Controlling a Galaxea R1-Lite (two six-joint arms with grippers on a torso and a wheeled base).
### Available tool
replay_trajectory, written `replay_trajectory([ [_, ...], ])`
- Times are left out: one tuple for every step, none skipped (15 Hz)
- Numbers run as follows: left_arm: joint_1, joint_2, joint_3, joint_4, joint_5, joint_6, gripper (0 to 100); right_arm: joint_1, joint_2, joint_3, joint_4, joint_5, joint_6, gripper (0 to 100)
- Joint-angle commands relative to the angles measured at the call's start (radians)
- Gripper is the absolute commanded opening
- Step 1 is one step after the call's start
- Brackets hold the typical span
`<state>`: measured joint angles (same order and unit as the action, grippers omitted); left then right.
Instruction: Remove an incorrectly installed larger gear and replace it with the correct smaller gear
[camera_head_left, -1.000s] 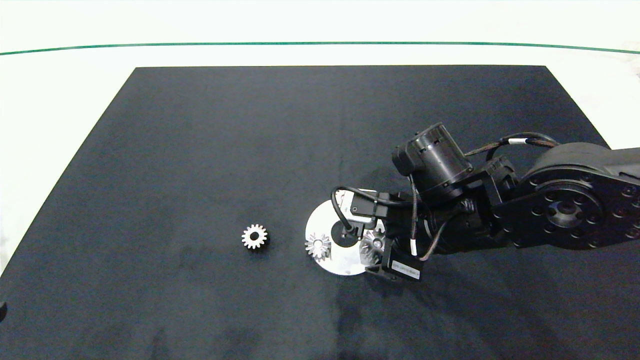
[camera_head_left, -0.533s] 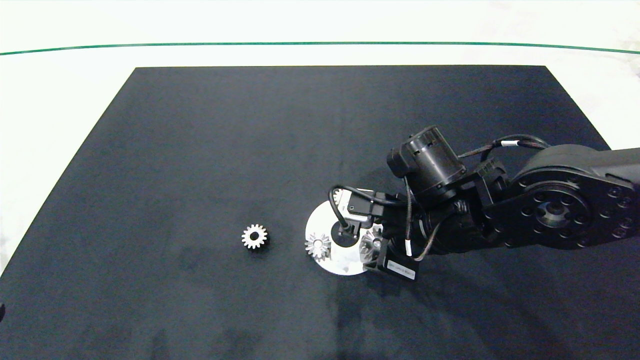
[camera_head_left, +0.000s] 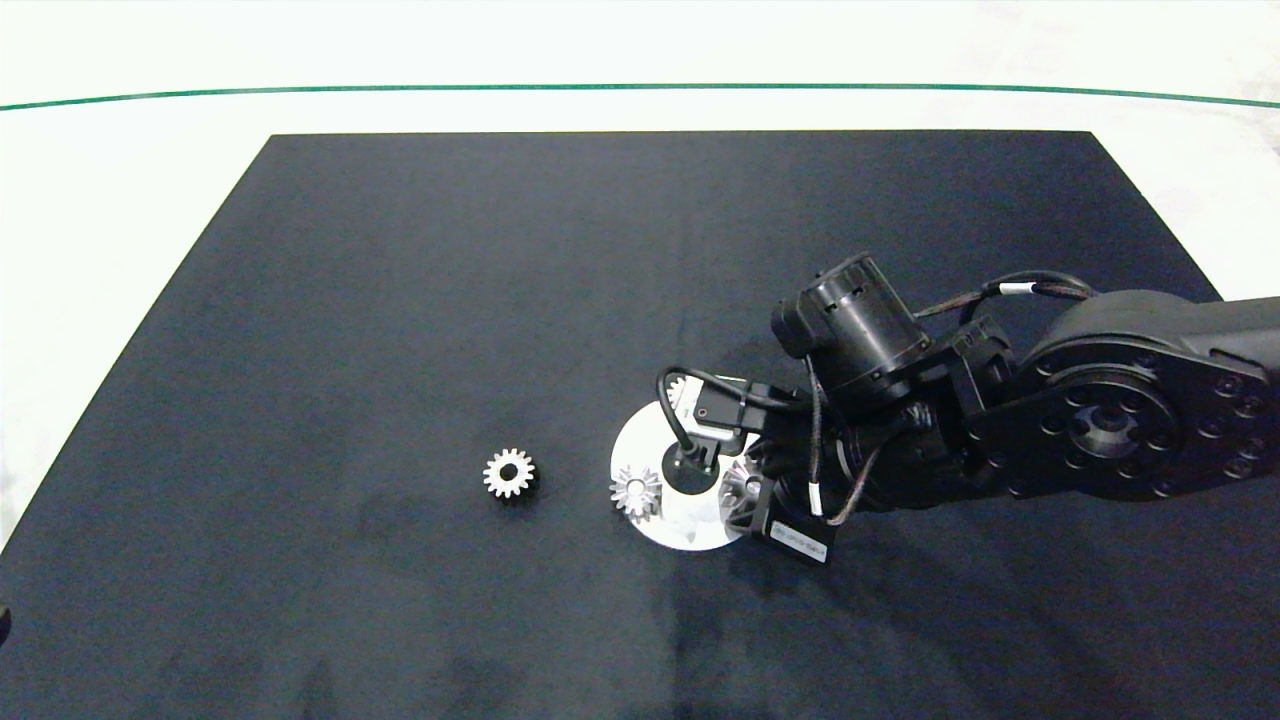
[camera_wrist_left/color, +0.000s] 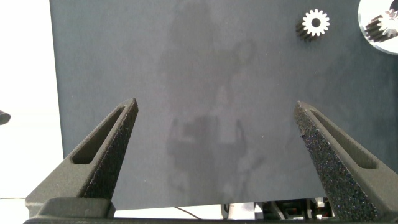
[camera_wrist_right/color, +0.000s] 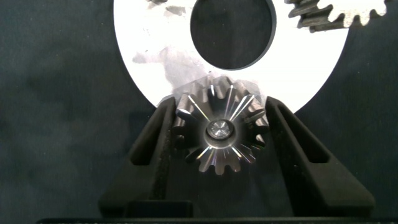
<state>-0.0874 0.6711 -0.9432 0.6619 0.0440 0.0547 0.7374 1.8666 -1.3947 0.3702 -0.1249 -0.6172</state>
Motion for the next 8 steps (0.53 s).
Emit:
replay_trajectory([
  [0.0, -0.002, 0.0, 0.004, 0.0, 0.001, 100, 0.0, -0.003, -0.004, 0.001, -0.001, -0.002, 49],
  [0.0, -0.004, 0.0, 0.004, 0.0, 0.001, 100, 0.0, -0.003, -0.004, 0.001, 0.001, -0.002, 47],
  [0.0, -0.004, 0.0, 0.004, 0.0, 0.001, 100, 0.0, -0.003, -0.003, 0.001, -0.001, 0.01, 46],
  [0.0, -0.004, 0.0, 0.004, 0.0, 0.001, 100, 0.0, -0.003, -0.003, 0.004, -0.001, 0.017, 43],
  [0.0, -0.002, 0.0, 0.004, 0.002, 0.001, 100, 0.0, -0.003, -0.003, 0.004, -0.001, 0.017, 41],
  [0.0, -0.002, 0.003, 0.004, 0.0, 0.001, 100, 0.0, -0.003, -0.003, 0.004, -0.001, 0.017, 40],
  [0.0, -0.002, 0.006, 0.004, 0.002, 0.001, 100, -0.001, -0.003, -0.003, 0.004, -0.001, 0.019, 37],
  [0.002, -0.004, 0.006, 0.004, 0.002, 0.001, 100, -0.001, -0.003, -0.001, 0.004, 0.001, 0.019, 36],
])
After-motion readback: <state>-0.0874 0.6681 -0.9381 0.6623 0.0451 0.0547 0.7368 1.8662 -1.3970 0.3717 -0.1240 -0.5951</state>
